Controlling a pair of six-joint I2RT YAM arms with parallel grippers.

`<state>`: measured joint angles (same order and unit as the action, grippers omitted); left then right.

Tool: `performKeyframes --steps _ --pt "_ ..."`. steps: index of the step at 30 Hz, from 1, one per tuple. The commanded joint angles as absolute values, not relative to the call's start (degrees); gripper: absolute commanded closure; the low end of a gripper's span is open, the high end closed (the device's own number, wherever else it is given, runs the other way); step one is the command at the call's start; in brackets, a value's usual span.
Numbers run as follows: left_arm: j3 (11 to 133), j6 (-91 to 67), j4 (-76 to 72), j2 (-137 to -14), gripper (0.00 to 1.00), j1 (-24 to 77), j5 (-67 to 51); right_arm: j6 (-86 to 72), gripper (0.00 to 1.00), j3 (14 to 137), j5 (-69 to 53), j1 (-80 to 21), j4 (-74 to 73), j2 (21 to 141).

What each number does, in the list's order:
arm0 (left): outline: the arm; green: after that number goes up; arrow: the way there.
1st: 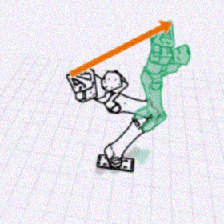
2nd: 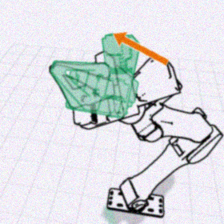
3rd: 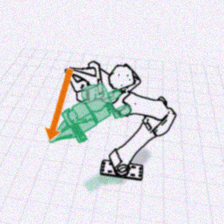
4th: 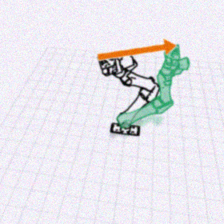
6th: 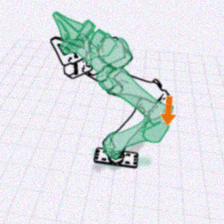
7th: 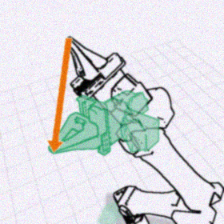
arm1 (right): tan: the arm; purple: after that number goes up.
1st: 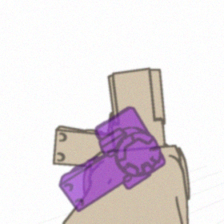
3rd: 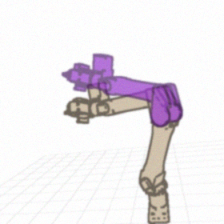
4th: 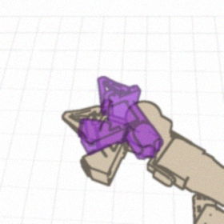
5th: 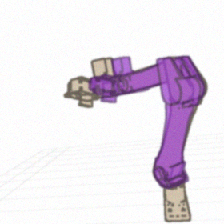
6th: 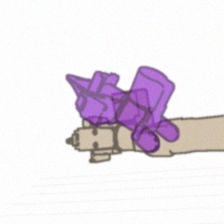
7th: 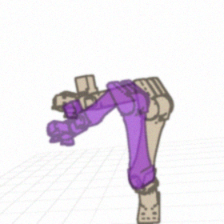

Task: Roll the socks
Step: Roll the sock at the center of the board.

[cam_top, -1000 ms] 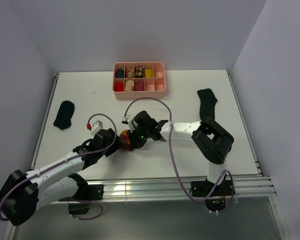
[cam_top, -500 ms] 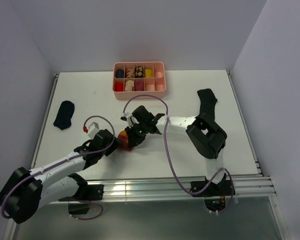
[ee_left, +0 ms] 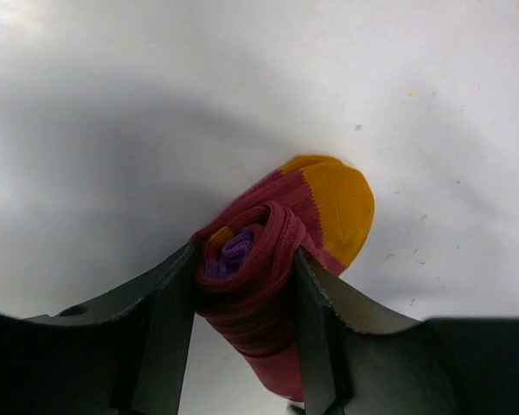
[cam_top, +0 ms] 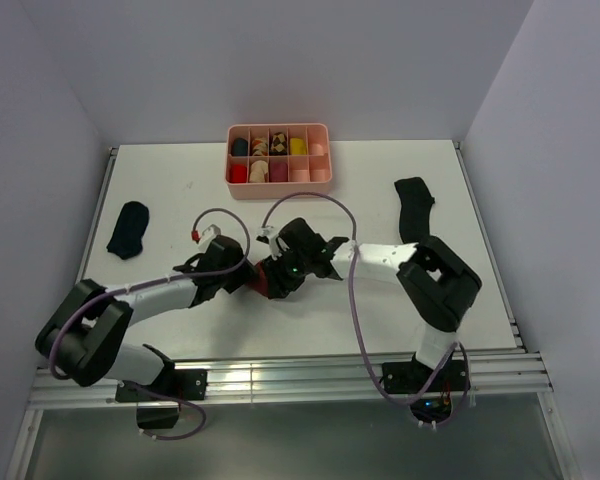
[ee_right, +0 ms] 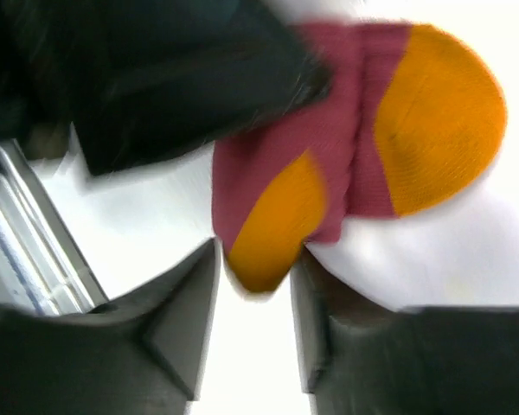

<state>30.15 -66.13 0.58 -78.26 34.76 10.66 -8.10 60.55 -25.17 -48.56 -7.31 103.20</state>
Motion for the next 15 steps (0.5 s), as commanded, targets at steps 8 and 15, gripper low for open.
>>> performKeyframes --steps 8,15 --pt "38.66 -50.46 5.36 -93.16 0.53 35.59 1.85 -4.75 0.25 44.58 5.69 -54.49 4.65 80.61" --pt "43.24 -46.94 7.56 -96.94 0.53 37.97 0.53 3.60 0.19 43.50 14.93 -60.90 10.28 80.05"
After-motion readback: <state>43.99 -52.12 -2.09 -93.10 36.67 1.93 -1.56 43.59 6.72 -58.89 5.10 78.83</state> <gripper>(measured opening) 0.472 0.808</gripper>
